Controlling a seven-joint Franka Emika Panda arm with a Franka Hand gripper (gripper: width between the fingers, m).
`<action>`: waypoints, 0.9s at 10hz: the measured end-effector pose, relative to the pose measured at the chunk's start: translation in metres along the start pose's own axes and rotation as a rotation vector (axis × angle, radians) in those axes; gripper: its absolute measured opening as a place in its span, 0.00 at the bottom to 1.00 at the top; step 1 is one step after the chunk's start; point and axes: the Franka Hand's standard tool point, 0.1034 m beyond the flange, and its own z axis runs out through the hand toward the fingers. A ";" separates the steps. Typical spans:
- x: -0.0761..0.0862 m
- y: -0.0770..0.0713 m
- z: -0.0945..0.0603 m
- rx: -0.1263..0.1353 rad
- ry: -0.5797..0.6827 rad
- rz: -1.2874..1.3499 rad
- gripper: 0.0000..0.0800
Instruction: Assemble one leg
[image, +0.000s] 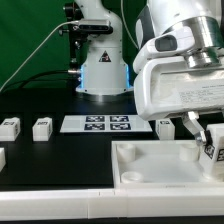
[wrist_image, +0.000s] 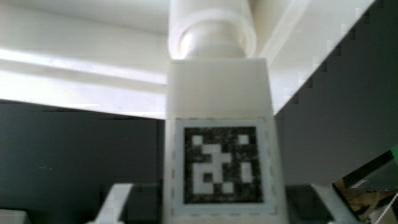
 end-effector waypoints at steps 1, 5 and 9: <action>0.000 0.000 0.000 -0.001 0.006 0.000 0.37; -0.001 0.000 -0.001 -0.002 0.009 -0.003 0.37; -0.004 0.001 -0.001 0.002 -0.021 -0.006 0.47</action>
Offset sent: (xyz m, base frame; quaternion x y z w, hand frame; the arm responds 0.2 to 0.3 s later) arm -0.0125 0.0001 -0.0143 -0.0098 0.0288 -0.0051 0.9995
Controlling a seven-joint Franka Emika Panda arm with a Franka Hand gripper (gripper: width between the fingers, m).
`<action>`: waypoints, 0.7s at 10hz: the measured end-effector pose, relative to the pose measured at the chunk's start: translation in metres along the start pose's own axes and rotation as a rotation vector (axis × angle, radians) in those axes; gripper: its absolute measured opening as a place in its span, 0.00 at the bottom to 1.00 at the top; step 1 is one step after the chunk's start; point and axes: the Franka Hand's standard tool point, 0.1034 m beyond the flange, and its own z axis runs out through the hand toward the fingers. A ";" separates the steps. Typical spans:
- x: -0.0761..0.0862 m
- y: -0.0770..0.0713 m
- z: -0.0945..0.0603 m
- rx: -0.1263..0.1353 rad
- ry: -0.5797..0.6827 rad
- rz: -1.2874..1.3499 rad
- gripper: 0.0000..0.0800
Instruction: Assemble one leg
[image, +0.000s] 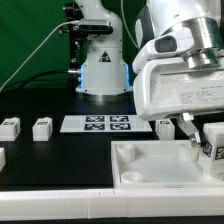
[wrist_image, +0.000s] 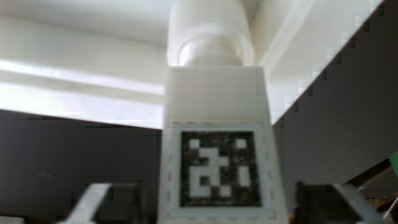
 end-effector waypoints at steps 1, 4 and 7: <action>0.000 0.002 0.000 -0.001 0.000 -0.002 0.69; 0.002 0.010 -0.004 -0.006 -0.011 -0.013 0.80; 0.007 0.021 -0.016 0.001 -0.079 -0.012 0.81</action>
Offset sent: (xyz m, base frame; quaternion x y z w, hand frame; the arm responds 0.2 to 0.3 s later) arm -0.0083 -0.0069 0.0094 0.0196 -0.0309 -0.0164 0.9992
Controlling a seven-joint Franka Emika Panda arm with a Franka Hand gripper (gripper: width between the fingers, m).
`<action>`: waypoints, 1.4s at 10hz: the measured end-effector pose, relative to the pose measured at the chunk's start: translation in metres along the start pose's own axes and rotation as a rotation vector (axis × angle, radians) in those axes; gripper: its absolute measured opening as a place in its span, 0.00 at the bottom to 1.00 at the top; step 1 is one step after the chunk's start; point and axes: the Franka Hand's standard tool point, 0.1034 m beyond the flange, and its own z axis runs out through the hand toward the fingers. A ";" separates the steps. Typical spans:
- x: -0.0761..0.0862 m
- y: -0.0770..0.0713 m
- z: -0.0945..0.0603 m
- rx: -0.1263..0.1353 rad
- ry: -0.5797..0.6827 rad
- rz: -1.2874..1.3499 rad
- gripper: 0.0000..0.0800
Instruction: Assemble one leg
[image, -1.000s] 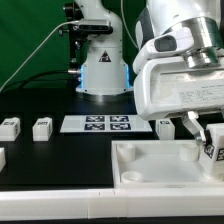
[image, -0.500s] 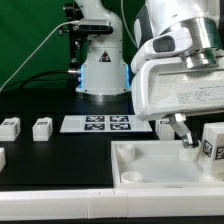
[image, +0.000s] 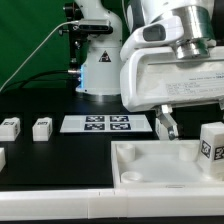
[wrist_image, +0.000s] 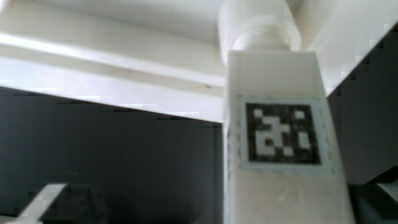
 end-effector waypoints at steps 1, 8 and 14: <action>0.002 0.001 -0.004 0.006 -0.026 0.000 0.81; -0.010 -0.010 -0.008 0.080 -0.302 0.023 0.81; -0.016 -0.014 -0.008 0.171 -0.702 -0.020 0.81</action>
Offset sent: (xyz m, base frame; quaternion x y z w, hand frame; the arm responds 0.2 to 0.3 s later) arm 0.0000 0.0000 0.0000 0.0000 0.0000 0.0000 1.0000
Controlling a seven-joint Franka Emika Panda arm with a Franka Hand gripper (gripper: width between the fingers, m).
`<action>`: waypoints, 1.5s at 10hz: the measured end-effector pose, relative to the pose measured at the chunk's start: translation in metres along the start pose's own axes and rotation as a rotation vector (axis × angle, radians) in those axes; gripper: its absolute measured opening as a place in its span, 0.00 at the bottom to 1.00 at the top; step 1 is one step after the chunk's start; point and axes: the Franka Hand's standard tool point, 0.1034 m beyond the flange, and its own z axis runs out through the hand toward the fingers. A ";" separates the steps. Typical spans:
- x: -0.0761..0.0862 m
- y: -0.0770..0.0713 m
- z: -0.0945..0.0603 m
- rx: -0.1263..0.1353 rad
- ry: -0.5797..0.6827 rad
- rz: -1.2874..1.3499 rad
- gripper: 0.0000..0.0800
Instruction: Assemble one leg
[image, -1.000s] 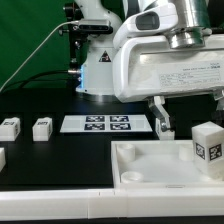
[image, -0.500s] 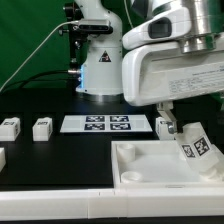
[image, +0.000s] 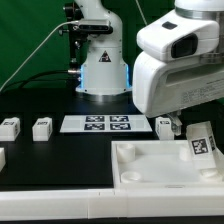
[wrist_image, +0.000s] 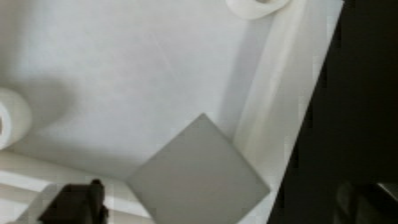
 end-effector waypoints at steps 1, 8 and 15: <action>0.000 0.002 0.000 -0.002 0.001 0.004 0.81; -0.003 -0.013 0.008 -0.041 0.119 -0.004 0.81; -0.005 -0.008 0.009 -0.053 0.199 0.047 0.81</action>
Offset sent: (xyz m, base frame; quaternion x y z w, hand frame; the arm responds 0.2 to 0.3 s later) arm -0.0025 -0.0042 0.0048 -0.0161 0.0060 -0.0059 0.9998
